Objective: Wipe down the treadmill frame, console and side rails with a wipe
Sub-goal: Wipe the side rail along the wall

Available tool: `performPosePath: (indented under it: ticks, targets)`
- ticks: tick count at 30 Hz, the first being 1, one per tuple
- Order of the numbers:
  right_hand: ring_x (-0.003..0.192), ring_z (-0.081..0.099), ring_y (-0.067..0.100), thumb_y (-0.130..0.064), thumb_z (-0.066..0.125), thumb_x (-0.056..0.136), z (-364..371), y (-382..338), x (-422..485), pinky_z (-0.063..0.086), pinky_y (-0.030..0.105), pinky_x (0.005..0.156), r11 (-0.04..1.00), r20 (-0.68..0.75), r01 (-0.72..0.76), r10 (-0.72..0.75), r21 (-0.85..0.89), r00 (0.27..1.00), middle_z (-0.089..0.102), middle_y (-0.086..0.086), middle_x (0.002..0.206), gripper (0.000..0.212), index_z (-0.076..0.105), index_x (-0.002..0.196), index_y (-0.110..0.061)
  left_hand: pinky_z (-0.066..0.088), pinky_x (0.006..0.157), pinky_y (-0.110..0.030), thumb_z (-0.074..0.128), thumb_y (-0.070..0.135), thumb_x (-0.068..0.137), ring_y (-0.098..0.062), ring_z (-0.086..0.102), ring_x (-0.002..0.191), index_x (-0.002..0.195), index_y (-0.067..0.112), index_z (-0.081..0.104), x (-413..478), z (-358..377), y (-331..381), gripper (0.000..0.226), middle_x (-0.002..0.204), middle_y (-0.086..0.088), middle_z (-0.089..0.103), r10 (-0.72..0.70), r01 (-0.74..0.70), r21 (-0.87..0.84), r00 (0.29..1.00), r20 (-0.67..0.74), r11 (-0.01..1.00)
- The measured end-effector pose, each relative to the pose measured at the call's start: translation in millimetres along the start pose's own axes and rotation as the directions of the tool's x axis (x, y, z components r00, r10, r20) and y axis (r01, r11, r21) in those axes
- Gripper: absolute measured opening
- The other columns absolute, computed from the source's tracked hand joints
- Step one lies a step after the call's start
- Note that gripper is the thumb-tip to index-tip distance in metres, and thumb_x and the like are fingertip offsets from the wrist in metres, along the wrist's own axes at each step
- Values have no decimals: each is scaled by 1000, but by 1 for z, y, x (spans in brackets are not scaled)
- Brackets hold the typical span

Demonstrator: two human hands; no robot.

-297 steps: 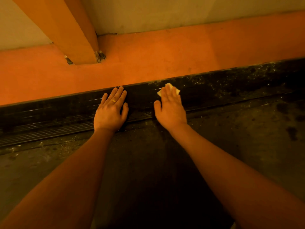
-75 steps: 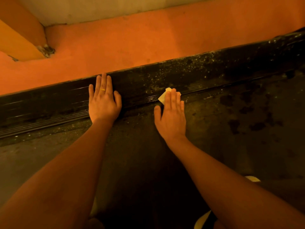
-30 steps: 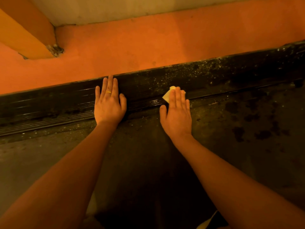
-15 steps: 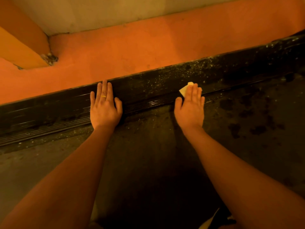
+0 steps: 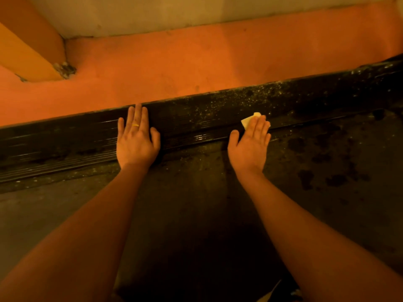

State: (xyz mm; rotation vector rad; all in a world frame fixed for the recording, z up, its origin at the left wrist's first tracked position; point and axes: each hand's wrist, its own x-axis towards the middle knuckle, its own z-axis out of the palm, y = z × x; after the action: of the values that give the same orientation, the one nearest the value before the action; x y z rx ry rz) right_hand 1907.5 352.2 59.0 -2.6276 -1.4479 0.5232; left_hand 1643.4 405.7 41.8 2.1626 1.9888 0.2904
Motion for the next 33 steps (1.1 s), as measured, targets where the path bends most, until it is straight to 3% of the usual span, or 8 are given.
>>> performPosePath:
  ticks: [4, 9, 12, 16, 20, 23, 30, 33]
  targets:
    - [153, -7, 29, -48, 27, 103, 19, -32, -40, 0, 44, 125, 974, 39, 219, -217, -54, 975, -4, 14, 166, 75, 0, 158, -5, 9, 125, -45, 31, 34, 98, -26, 19, 153, 156, 7, 32, 0, -1, 0, 64, 164, -10, 26, -4, 4, 2, 1000, -1, 1000]
    - [154, -9, 26, -50, 28, 102, 31, -72, -65, -5, 43, 124, 866, 163, 498, -485, -47, 859, -4, 10, 167, 72, 7, 160, -12, 10, 124, -45, 32, 33, 97, -26, 19, 153, 155, 6, 33, 0, 0, 1, 64, 164, -11, 26, -1, 1, 3, 1000, -9, 1000]
    - [153, -11, 22, -48, 27, 104, 31, -79, -65, -6, 42, 124, 816, 213, 576, -555, -49, 804, -4, 7, 167, 69, 4, 160, -14, 10, 125, -45, 30, 33, 98, -26, 19, 153, 155, 6, 32, 0, 0, 0, 64, 164, -11, 26, -1, 1, 2, 1000, -6, 1000]
    - [154, -8, 20, -47, 27, 104, 30, -75, -57, -2, 44, 125, 821, 208, 568, -547, -55, 811, -2, 4, 168, 69, 4, 160, -14, 10, 125, -46, 30, 34, 98, -25, 18, 153, 156, 7, 32, 0, 1, 0, 64, 164, -11, 26, -2, 2, -1, 1000, -4, 1000]
    - [154, -2, 22, -48, 26, 103, 20, -52, -33, 1, 45, 125, 926, 103, 371, -364, -64, 926, 2, 3, 168, 69, 8, 160, -15, 8, 125, -44, 30, 35, 100, -24, 15, 154, 156, 8, 30, -1, 0, 0, 63, 165, -9, 23, -8, 8, 0, 1000, 10, 1000]
    - [154, -5, 24, -48, 26, 104, 14, -42, -22, -1, 43, 125, 967, 87, 248, -244, -49, 966, -1, 7, 168, 70, 4, 160, -11, 7, 126, -43, 29, 35, 100, -23, 14, 154, 157, 8, 29, -1, -1, 0, 63, 165, -8, 22, -6, 6, -2, 1000, 15, 1000]
    - [153, -11, 21, -48, 27, 104, 26, -79, -53, -5, 41, 125, 888, 193, 459, -453, 17, 870, -6, 5, 167, 71, 1, 160, -12, 7, 125, -44, 28, 35, 99, -23, 15, 154, 157, 8, 29, -1, 0, 1, 64, 165, -9, 22, -13, 13, 4, 1000, 21, 1000]
    - [154, -5, 21, -46, 27, 104, 21, -62, -40, 1, 44, 125, 902, 148, 431, -424, -20, 894, 0, 4, 168, 68, 7, 160, -14, 6, 125, -43, 28, 36, 100, -23, 14, 154, 157, 8, 29, -1, -1, 1, 63, 165, -8, 21, -14, 14, 4, 1000, 20, 1000]
